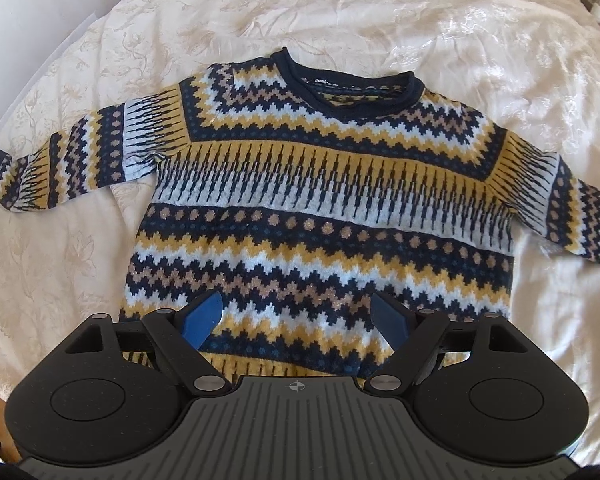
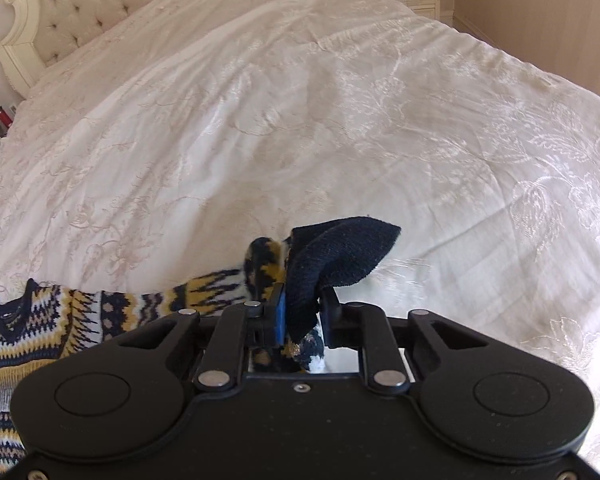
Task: Fold small clothes
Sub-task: 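Carry the held sleeve across the sweater body and open the right gripper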
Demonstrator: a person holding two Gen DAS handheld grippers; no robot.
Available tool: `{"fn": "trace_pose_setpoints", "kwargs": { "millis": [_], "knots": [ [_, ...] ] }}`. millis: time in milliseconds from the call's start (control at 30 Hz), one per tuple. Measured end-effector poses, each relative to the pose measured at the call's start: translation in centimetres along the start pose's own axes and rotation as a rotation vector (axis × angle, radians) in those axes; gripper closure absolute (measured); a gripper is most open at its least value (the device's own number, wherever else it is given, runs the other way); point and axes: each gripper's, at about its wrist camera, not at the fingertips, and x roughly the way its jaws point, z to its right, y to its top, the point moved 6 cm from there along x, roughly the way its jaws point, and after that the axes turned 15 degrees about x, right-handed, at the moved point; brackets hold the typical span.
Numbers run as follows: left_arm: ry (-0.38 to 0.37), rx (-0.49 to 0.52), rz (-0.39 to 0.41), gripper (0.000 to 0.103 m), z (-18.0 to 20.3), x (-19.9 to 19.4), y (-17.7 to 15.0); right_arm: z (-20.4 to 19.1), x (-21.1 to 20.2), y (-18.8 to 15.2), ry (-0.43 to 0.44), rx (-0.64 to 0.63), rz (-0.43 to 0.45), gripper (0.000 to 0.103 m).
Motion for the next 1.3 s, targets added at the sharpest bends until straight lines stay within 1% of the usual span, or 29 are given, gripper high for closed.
{"fn": "trace_pose_setpoints", "kwargs": {
  "millis": [133, 333, 533, 600, 767, 867, 1033, 1100, 1133, 1167, 1200, 1233, 1267, 1300],
  "knots": [
    [-0.024, 0.020, 0.009, 0.022, -2.1, 0.7, -0.4, -5.7, -1.8, -1.6, 0.051, -0.041, 0.023, 0.078],
    [-0.032, 0.054, 0.032, 0.022, -6.9, 1.4, -1.2, -16.3, -3.4, -6.0, 0.161, -0.099, 0.019, 0.078],
    [-0.020, 0.043, 0.034, 0.022, -13.0, 2.6, -2.0, -27.8, -3.0, -12.5, 0.303, -0.174, -0.048, 0.078],
    [-0.014, 0.041, 0.031, 0.022, -14.8, 3.0, -2.3, -31.5, -2.3, -15.3, 0.347, -0.191, -0.084, 0.078],
    [0.003, 0.057, 0.028, 0.022, -18.4, 4.0, -2.9, -38.5, 0.1, -22.1, 0.401, -0.233, -0.162, 0.078],
    [0.003, 0.064, 0.027, 0.022, -20.0, 4.6, -3.1, -41.3, 1.6, -26.0, 0.400, -0.255, -0.215, 0.078],
    [-0.002, 0.071, 0.025, 0.022, -21.9, 5.4, -3.3, -43.4, 4.1, -30.9, 0.361, -0.311, -0.255, 0.077],
    [-0.011, 0.068, 0.024, 0.022, -22.4, 5.8, -3.3, -43.6, 4.2, -32.0, 0.364, -0.336, -0.246, 0.070],
    [-0.015, 0.065, 0.025, 0.022, -22.6, 6.0, -3.2, -43.5, 4.0, -32.3, 0.373, -0.336, -0.241, 0.064],
    [-0.017, 0.064, 0.027, 0.022, -22.7, 6.1, -3.1, -43.6, 3.9, -32.5, 0.383, -0.328, -0.243, 0.055],
    [-0.017, 0.064, 0.032, 0.022, -22.8, 6.2, -2.9, -43.5, 3.7, -32.5, 0.391, -0.316, -0.240, 0.050],
    [-0.017, 0.068, 0.040, 0.022, -22.8, 6.3, -2.7, -43.0, 3.3, -32.5, 0.399, -0.304, -0.229, 0.040],
    [-0.020, 0.075, 0.048, 0.023, -22.7, 6.4, -2.4, -42.4, 3.0, -32.2, 0.397, -0.295, -0.214, 0.034],
    [-0.027, 0.082, 0.054, 0.023, -22.5, 6.6, -2.1, -41.8, 2.8, -32.0, 0.392, -0.294, -0.204, 0.034]
  ]
}}
